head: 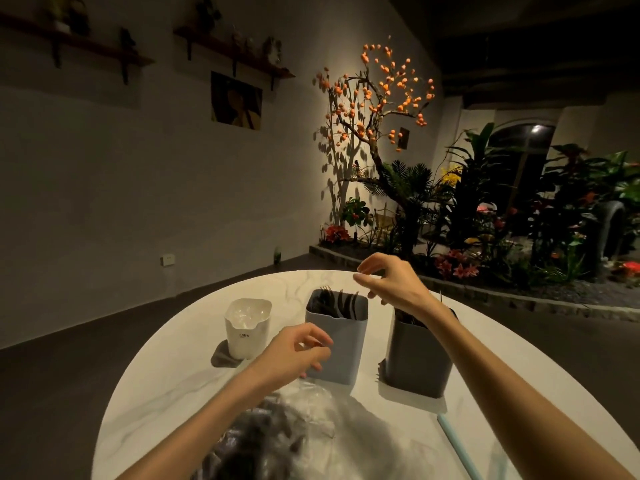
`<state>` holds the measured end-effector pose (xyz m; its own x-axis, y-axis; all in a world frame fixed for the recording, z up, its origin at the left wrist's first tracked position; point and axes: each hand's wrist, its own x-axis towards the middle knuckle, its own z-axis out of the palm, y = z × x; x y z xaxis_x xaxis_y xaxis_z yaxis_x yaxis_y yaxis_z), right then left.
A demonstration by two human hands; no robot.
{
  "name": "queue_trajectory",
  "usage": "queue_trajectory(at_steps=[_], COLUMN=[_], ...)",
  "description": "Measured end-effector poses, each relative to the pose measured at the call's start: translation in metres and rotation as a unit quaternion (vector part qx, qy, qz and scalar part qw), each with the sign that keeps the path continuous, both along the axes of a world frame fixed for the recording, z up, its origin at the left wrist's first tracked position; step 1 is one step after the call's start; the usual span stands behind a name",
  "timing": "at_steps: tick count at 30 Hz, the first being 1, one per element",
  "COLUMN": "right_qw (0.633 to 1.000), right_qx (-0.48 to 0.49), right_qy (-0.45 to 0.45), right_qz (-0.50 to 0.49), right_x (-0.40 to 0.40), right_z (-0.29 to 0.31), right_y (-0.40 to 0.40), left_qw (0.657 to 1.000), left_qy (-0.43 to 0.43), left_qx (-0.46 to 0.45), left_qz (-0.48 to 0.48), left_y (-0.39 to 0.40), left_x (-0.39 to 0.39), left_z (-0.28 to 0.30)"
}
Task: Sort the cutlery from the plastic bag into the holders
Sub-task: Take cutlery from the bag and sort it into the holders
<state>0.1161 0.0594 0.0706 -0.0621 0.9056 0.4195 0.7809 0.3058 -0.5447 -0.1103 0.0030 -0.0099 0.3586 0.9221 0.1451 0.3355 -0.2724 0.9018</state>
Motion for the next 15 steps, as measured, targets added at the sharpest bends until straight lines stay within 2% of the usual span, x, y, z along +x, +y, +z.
queue_trajectory(at_steps=[2, 5, 7, 9, 10, 11, 13, 14, 15], right_qw=[0.999, 0.988, 0.971, 0.954, 0.948, 0.944, 0.941, 0.939, 0.937], right_qx=[-0.020, -0.113, -0.183, -0.239, -0.257, -0.268, -0.275, -0.277, -0.275], right_qy=[0.001, -0.023, -0.046, -0.066, -0.068, -0.064, -0.035, -0.012, 0.007], right_qz=[0.039, 0.106, 0.145, 0.167, 0.175, 0.181, 0.195, 0.203, 0.213], right_x=[-0.001, -0.006, -0.009, -0.011, -0.012, -0.012, -0.012, -0.013, -0.015], right_z=[0.008, -0.005, -0.027, -0.052, -0.062, -0.070, -0.082, -0.086, -0.089], right_y=[-0.032, -0.083, -0.114, -0.139, -0.151, -0.160, -0.175, -0.181, -0.186], left_qw=[0.996, 0.967, 0.943, 0.923, 0.927, 0.946, 0.990, 0.997, 0.996], left_qy=[0.060, 0.199, 0.283, 0.358, 0.354, 0.310, 0.141, 0.067, 0.031], left_qx=[-0.028, -0.070, -0.049, 0.018, 0.048, 0.049, 0.008, 0.003, 0.023], left_qz=[-0.063, -0.143, -0.168, -0.142, -0.114, -0.075, 0.007, 0.047, 0.082], left_y=[-0.022, -0.061, -0.087, -0.104, -0.109, -0.111, -0.112, -0.113, -0.114], left_x=[0.000, 0.004, 0.005, 0.003, 0.002, -0.001, -0.007, -0.011, -0.016], left_z=[0.003, -0.007, -0.022, -0.038, -0.044, -0.048, -0.045, -0.041, -0.034])
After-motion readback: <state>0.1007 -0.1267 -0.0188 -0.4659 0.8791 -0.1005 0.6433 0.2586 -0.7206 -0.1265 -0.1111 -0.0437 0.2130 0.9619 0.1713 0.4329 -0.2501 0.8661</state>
